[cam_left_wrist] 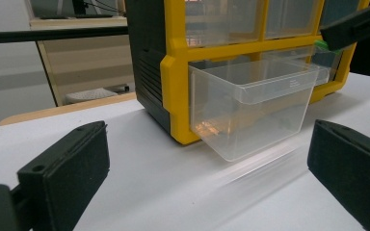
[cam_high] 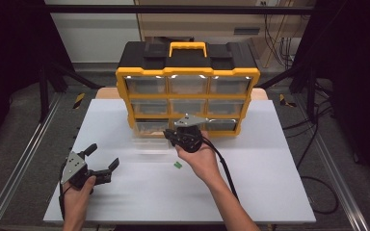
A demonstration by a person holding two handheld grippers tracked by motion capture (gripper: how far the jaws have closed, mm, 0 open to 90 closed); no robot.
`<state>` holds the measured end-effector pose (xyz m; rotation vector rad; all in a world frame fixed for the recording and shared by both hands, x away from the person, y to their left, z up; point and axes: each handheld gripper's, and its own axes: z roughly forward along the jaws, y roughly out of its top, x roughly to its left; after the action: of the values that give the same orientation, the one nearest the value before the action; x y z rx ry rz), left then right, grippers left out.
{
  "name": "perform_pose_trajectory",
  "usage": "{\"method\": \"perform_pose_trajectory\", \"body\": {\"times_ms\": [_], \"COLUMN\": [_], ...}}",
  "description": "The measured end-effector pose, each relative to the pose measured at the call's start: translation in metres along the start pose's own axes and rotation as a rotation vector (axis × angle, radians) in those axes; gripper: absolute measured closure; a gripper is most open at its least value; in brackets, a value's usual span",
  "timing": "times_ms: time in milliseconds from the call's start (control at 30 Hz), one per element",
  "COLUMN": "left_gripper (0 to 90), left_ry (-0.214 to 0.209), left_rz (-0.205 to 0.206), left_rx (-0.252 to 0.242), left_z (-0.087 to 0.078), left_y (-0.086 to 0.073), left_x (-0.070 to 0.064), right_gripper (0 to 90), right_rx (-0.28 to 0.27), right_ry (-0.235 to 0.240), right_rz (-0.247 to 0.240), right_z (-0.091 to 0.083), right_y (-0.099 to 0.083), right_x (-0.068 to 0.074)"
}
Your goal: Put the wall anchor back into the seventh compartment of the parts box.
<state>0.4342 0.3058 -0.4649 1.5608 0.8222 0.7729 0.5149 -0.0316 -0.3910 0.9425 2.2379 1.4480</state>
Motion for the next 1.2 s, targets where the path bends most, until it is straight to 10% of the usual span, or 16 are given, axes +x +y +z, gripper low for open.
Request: {"method": "perform_pose_trajectory", "body": {"times_ms": [233,733,1200], "left_gripper": [0.9,0.9,0.9], "left_ry": [-0.006,-0.003,0.001], "left_rz": [0.010,0.014,0.016], "left_rx": [0.006,0.010,0.009], "left_z": [0.001,0.002,0.001], "left_y": [0.000,0.000,0.000], "left_x": [-0.002,-0.001,0.000], "right_gripper": [83.5,24.8,15.4], "right_rx": [0.007,0.077,0.163], "right_ry": [-0.002,-0.109,-0.130], "right_rz": [-0.004,-0.063,-0.078], "right_z": [0.015,-0.003,-0.015], "right_y": [0.011,0.010,0.000], "right_x": [0.002,0.010,0.008]}}
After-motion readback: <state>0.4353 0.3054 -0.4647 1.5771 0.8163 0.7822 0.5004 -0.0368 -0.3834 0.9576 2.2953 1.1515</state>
